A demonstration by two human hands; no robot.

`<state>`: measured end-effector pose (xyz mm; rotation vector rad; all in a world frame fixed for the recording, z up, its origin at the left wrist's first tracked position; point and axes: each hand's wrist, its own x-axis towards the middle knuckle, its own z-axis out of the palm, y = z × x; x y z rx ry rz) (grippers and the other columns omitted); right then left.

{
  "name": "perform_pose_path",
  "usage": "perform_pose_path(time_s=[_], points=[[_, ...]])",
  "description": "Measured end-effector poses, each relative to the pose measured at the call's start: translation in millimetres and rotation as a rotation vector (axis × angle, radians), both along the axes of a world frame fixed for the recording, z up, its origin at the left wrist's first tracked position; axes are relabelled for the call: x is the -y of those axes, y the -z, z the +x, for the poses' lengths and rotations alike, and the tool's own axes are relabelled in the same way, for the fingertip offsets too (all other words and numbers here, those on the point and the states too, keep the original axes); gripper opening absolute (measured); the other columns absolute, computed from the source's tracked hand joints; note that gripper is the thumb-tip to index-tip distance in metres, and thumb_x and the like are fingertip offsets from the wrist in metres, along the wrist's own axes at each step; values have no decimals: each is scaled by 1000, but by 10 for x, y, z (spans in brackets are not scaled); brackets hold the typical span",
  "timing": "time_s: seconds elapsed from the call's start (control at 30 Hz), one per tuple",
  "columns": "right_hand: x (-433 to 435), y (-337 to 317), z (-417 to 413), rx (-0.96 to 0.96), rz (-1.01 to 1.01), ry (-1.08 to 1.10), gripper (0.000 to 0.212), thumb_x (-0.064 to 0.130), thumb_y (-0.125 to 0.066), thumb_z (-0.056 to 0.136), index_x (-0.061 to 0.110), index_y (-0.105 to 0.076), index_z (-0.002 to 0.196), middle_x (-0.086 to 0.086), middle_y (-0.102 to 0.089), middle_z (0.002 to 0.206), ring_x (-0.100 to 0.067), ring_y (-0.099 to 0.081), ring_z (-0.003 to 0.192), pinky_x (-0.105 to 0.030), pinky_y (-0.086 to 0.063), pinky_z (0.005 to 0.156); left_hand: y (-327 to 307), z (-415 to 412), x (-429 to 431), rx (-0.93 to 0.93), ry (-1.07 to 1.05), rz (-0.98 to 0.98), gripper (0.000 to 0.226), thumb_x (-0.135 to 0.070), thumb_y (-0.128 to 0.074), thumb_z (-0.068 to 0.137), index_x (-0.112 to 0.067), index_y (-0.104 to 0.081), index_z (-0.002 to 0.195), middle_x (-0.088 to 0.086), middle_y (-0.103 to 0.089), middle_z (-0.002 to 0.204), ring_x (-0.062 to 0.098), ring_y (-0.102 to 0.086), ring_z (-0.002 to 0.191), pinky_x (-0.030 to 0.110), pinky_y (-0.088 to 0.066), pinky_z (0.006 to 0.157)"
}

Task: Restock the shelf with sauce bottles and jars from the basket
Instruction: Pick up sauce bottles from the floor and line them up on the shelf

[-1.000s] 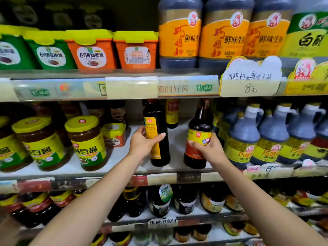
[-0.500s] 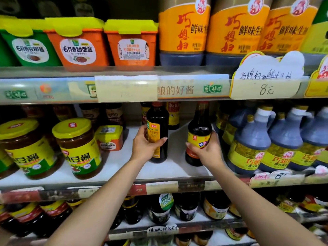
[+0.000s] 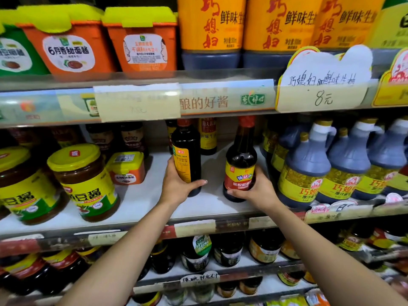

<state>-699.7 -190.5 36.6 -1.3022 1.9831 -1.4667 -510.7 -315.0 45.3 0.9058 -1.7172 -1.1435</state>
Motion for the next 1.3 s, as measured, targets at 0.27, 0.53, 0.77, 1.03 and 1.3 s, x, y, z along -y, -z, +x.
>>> perform_pose_path(time_s=[0.27,0.53,0.77,1.03,1.3], points=[[-8,13,51,-43,-6,63,76,35,-89,47,28,-42,106,10,-57,96,-7,-56,85,-14,-40,71,20,103,121,35,78,107,70,-9,-82,60,-29,-40,113,-5,-61,105,23,-57,109,33,-50,83],[-5,45,55,-55,-16,48,76,35,-89,48,32,-39,106,12,-56,97,-3,-53,83,-5,-35,65,-15,10,16,81,-122,-32,87,-30,-89,45,-24,-41,117,-1,-58,112,18,-55,105,36,-48,88],[-4,59,64,-73,-13,49,78,33,-88,50,24,-43,113,9,-56,101,-9,-54,89,-19,-40,75,-64,88,69,68,177,89,84,-16,-85,57,-29,-33,121,-9,-52,114,18,-49,116,33,-41,95],[-10,46,71,-82,-17,46,79,29,-88,52,17,-46,117,9,-55,98,-9,-53,89,-21,-40,75,-65,46,89,-45,64,112,75,4,-78,61,-27,-35,113,-8,-58,98,21,-57,102,27,-45,79],[-3,48,64,-71,-14,36,77,30,-88,53,19,-44,116,11,-54,99,-7,-53,88,-6,-34,67,-58,-69,19,9,-57,21,80,-25,-90,47,-20,-43,112,7,-56,115,22,-57,105,39,-49,88]])
